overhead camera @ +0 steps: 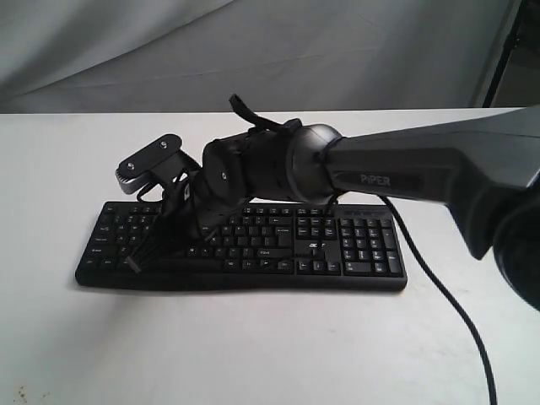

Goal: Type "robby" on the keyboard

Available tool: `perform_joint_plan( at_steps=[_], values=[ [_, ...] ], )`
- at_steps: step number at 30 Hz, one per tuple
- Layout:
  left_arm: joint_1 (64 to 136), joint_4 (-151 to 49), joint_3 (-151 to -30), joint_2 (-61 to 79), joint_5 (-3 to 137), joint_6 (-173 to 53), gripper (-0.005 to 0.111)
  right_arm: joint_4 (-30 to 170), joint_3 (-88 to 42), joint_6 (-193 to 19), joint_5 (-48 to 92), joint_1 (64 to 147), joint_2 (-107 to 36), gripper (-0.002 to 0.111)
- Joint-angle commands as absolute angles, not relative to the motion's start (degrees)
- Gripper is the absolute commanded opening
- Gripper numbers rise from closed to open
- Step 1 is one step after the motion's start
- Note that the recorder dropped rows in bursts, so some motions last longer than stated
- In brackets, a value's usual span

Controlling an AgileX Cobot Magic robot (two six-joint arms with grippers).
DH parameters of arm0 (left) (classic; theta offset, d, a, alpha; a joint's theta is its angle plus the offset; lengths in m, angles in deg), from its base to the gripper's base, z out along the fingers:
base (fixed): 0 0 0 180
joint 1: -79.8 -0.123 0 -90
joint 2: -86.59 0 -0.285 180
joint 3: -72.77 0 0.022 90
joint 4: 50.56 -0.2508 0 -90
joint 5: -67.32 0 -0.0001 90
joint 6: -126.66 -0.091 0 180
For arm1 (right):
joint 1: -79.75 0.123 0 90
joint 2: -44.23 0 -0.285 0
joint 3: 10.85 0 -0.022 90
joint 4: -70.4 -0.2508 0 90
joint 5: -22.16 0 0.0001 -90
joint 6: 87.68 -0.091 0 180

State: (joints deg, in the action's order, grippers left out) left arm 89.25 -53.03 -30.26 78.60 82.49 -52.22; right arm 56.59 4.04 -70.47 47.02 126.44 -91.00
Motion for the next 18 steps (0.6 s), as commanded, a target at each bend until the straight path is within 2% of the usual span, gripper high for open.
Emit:
perform_joint_plan(
  at_steps=[1,18],
  values=[
    [89.6,-53.3,-30.0,78.8,82.1,-52.1,0.0,56.2,4.7,-69.8,47.7,126.6,-91.5,0.0],
    [89.6,-53.3,-30.0,78.8,82.1,-52.1,0.0,56.3,4.7,-69.8,46.3,125.3,-93.1,0.0]
  ],
)
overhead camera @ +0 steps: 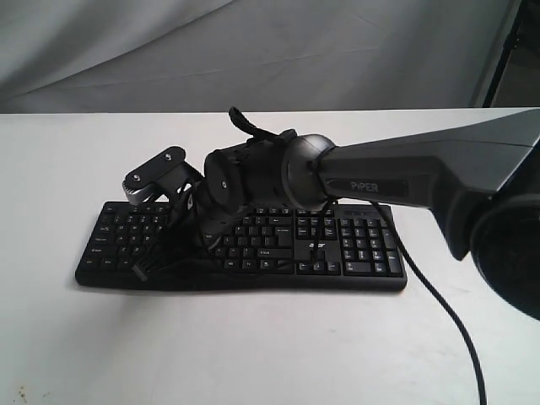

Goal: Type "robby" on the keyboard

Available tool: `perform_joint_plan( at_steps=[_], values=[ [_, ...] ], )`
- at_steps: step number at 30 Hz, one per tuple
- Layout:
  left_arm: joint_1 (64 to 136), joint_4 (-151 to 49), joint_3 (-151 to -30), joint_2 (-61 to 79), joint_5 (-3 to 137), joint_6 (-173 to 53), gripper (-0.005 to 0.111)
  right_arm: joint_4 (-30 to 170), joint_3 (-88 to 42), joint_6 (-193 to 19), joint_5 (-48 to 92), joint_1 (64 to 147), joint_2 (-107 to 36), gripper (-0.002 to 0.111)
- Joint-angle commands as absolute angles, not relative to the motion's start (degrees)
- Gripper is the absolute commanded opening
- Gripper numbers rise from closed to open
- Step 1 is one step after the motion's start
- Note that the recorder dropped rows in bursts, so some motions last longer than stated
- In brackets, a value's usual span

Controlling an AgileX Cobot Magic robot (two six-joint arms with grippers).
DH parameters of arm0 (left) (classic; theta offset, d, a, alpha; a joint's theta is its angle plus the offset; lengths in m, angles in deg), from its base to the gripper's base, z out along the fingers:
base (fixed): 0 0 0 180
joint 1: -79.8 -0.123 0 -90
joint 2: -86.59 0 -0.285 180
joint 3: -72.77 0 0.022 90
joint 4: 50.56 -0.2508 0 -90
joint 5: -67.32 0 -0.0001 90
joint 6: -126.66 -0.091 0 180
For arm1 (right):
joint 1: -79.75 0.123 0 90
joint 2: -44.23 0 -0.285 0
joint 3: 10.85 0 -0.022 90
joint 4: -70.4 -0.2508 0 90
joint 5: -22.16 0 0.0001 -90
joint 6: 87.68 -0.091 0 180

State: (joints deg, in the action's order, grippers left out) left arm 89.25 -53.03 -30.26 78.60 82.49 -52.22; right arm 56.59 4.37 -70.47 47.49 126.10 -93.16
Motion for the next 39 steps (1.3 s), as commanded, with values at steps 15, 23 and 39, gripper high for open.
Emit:
perform_joint_plan(
  at_steps=[15,23,39],
  values=[
    [89.6,-53.3,-30.0,78.8,82.1,-52.1,0.0,55.6,4.7,-69.6,44.9,124.9,-95.1,0.0],
    [89.6,-53.3,-30.0,78.8,82.1,-52.1,0.0,56.0,4.7,-69.6,44.9,124.9,-93.7,0.0],
    [89.6,-53.3,-30.0,78.8,82.1,-52.1,0.0,55.8,4.7,-69.6,45.2,124.9,-94.9,0.0]
  ],
)
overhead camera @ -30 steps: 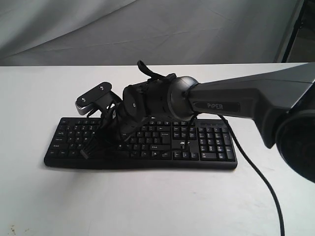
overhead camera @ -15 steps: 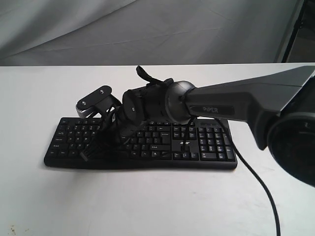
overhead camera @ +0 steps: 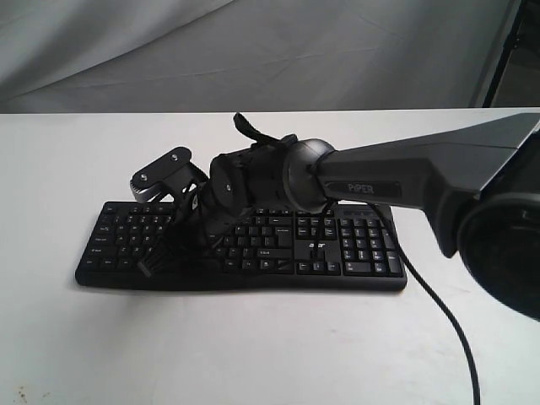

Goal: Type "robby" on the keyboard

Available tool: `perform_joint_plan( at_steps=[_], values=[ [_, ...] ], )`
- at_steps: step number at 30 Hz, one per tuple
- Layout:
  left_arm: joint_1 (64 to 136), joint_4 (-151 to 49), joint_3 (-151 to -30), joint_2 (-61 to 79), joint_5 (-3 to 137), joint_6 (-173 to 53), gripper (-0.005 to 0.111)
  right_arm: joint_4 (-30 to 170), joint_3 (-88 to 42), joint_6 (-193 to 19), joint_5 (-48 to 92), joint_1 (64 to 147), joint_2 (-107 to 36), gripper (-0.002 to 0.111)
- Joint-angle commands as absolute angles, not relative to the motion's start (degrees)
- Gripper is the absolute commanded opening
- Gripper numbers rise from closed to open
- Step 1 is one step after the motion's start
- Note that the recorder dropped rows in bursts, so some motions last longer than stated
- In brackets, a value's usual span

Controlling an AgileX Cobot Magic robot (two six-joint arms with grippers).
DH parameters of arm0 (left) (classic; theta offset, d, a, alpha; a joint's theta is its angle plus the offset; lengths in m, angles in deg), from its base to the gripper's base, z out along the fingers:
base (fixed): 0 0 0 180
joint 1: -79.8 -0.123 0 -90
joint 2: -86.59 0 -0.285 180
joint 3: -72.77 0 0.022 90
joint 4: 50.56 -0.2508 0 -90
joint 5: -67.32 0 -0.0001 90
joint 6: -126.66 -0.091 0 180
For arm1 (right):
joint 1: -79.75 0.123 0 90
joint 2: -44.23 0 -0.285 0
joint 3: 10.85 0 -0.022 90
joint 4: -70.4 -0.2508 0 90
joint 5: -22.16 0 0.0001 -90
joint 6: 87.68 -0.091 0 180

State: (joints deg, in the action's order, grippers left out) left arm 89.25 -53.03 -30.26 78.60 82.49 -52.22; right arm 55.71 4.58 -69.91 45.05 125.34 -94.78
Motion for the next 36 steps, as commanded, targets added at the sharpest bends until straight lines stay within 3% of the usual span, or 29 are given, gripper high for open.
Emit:
perform_joint_plan(
  at_steps=[1,20,26,36],
  values=[
    [89.6,-53.3,-30.0,78.8,82.1,-52.1,0.0,55.8,4.7,-69.6,45.3,124.9,-94.9,0.0],
    [89.6,-53.3,-30.0,78.8,82.1,-52.1,0.0,57.3,6.3,-69.7,48.0,123.4,-90.7,0.0],
    [89.6,-53.3,-30.0,78.8,82.1,-52.1,0.0,58.3,12.7,-69.7,52.7,122.3,-92.7,0.0],
    [89.6,-53.3,-30.0,78.8,82.1,-52.1,0.0,57.8,13.1,-69.7,52.8,122.3,-95.8,0.0]
  ],
)
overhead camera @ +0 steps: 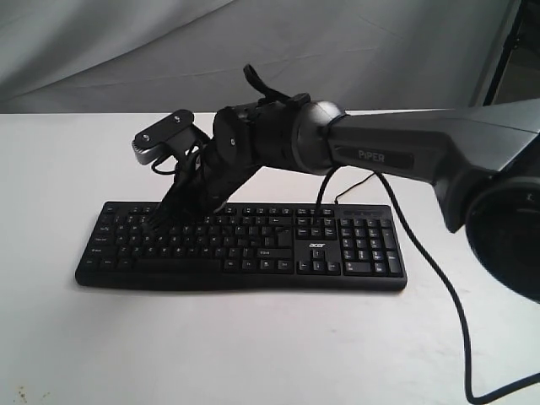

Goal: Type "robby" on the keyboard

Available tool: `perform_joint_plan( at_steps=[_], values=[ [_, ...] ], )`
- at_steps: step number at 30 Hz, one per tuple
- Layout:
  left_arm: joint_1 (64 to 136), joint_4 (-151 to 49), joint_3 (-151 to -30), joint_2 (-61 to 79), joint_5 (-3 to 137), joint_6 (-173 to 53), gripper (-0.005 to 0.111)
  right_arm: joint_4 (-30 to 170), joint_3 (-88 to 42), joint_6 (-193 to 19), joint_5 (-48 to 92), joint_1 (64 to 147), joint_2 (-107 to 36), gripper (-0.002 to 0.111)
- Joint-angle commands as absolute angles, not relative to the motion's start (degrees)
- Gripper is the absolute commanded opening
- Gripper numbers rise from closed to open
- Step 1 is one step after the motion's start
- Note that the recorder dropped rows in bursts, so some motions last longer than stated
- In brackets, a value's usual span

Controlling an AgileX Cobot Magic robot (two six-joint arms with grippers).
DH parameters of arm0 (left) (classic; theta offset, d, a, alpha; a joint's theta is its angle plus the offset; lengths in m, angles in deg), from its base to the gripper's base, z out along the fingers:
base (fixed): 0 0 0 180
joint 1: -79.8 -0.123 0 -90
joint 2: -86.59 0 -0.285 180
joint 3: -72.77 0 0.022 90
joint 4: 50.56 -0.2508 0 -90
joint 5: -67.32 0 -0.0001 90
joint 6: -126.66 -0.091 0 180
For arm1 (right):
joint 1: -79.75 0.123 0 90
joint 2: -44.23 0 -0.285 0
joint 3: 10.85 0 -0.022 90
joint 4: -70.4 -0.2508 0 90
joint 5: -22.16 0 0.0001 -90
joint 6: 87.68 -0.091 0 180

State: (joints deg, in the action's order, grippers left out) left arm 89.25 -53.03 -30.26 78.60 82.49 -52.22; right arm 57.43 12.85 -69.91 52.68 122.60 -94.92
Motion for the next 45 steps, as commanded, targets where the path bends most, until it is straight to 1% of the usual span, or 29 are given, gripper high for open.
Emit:
perform_joint_plan(
  at_steps=[1,9,35,39,41,42,45],
  values=[
    [89.6,-53.3,-30.0,78.8,82.1,-52.1,0.0,57.8,13.1,-69.7,52.8,122.3,-96.0,0.0],
    [89.6,-53.3,-30.0,78.8,82.1,-52.1,0.0,57.8,13.0,-69.7,50.5,122.3,-96.1,0.0],
    [89.6,-53.3,-30.0,78.8,82.1,-52.1,0.0,57.3,13.0,-69.7,49.4,122.3,-98.1,0.0],
    [89.6,-53.3,-30.0,78.8,82.1,-52.1,0.0,58.5,12.9,-69.7,53.2,122.3,-93.2,0.0],
    [89.6,-53.3,-30.0,78.8,82.1,-52.1,0.0,59.1,8.4,-69.7,52.9,122.4,-86.4,0.0],
    [89.6,-53.3,-30.0,78.8,82.1,-52.1,0.0,59.1,4.3,-69.8,52.0,122.4,-81.1,0.0],
    [89.6,-53.3,-30.0,78.8,82.1,-52.1,0.0,58.8,-15.5,-70.2,47.5,122.4,-62.2,0.0]
  ],
)
